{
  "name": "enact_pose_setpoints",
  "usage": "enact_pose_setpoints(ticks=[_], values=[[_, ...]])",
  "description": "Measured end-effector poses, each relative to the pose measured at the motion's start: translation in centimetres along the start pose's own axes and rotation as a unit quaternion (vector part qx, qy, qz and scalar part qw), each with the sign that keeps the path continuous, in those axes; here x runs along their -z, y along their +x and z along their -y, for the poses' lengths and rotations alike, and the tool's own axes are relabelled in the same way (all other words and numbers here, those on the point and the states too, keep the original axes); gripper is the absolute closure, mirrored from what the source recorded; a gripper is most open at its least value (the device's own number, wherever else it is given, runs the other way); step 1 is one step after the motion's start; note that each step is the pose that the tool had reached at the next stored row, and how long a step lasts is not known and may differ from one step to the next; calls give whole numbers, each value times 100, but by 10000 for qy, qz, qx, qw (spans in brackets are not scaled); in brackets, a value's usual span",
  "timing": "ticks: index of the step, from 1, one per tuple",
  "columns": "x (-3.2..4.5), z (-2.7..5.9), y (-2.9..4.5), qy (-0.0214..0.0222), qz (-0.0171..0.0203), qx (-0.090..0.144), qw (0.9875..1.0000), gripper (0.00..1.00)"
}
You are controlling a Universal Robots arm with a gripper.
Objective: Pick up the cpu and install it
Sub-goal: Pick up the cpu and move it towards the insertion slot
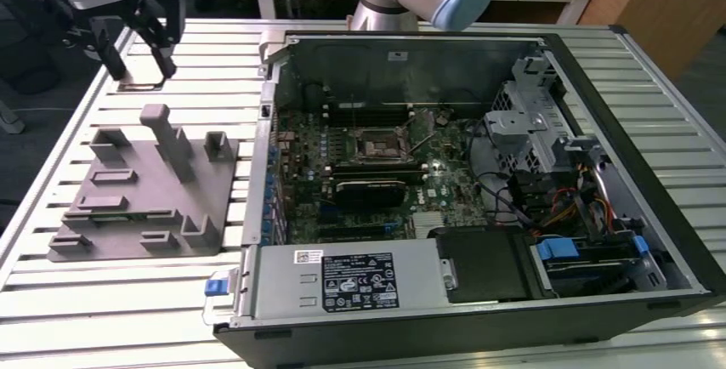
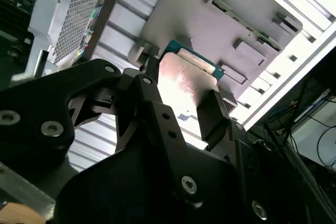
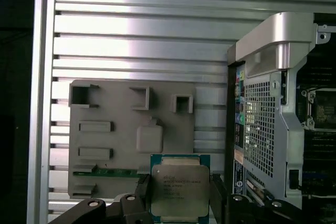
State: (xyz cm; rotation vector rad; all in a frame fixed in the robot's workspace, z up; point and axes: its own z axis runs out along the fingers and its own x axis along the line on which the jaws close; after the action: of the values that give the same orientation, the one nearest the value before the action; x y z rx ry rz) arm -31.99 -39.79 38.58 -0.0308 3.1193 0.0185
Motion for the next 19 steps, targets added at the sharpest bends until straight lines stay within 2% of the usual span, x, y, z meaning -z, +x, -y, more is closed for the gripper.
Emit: enact_pose_setpoints(ticks=[7,19], values=[[-6,6,-280,0,-1,0,10000,47],[-19,15,-817,0,-8,1,10000,47]])
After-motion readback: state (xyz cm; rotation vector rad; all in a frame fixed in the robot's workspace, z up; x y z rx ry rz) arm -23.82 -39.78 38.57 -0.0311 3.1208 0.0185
